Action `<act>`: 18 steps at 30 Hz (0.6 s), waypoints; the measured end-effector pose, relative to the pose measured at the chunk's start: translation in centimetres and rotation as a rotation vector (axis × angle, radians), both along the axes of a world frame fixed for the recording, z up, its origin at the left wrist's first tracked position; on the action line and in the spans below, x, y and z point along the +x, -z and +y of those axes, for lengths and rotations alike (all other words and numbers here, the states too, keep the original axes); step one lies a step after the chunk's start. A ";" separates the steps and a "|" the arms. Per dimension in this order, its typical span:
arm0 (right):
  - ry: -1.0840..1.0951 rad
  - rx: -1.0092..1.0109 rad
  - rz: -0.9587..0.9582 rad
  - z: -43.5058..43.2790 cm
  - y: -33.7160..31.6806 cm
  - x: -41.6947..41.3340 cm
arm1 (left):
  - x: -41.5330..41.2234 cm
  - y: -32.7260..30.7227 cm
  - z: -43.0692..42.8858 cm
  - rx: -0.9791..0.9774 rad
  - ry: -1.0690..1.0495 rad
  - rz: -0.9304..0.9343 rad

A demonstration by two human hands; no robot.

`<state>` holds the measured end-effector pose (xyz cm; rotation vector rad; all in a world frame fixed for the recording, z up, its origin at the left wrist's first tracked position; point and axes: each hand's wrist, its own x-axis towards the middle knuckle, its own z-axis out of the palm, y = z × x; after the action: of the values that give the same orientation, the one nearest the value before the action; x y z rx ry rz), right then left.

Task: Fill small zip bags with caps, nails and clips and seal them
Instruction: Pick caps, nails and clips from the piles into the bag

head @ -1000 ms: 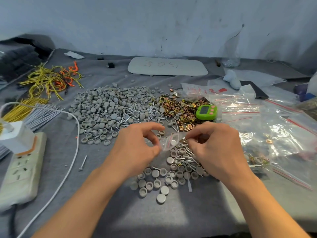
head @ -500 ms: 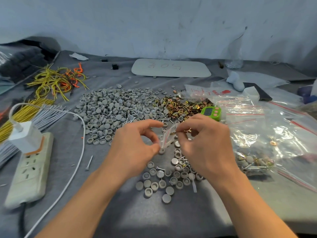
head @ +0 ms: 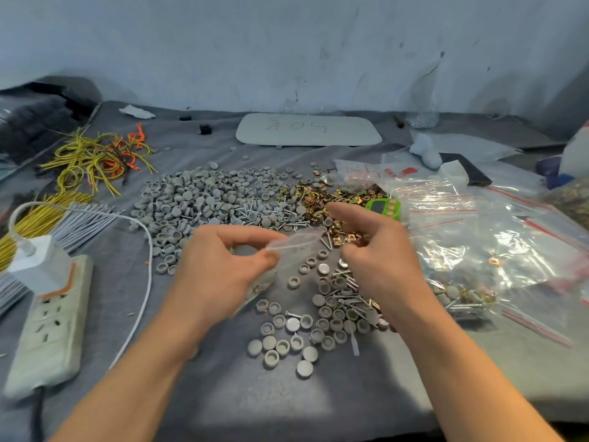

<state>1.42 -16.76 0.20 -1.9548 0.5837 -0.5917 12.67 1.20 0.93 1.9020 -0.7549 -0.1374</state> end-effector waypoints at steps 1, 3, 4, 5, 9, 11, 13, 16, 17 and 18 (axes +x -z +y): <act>-0.097 0.120 0.025 0.0 0.0 0.0 | 0.1 -0.1 0.0 -0.067 0.034 0.093; -0.223 0.268 0.004 0.5 0.0 0.2 | 0.1 -0.2 -0.2 -0.188 0.106 0.264; -0.228 0.298 -0.036 0.6 -0.1 0.4 | 0.1 -0.3 -0.4 -0.238 0.114 0.318; -0.222 0.326 -0.082 0.8 -0.2 0.4 | 0.1 -0.3 -0.6 -0.290 0.114 0.361; -0.229 0.496 -0.272 1.1 -0.8 0.2 | 0.0 -0.9 -0.7 -0.453 0.127 0.449; -0.220 0.508 -0.290 1.7 -0.9 0.4 | -0.1 -1.1 -0.7 -0.475 0.075 0.414; -0.187 0.497 -0.316 2.3 -1.0 0.7 | 0.1 -1.1 -0.6 -0.477 0.015 0.396; -0.132 0.496 -0.372 2.6 -1.4 1.0 | 0.4 -1.2 -0.7 -0.435 -0.019 0.397; -0.121 0.495 -0.378 2.5 -1.5 1.1 | 0.4 -1.3 -0.7 -0.424 -0.029 0.402; -0.116 0.496 -0.379 2.5 -1.5 1.1 | 0.4 -1.3 -0.7 -0.418 -0.041 0.407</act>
<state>2.54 -14.26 1.71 -1.3568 0.3332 -0.6520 13.09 0.46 2.23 1.4286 -0.4262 -0.3064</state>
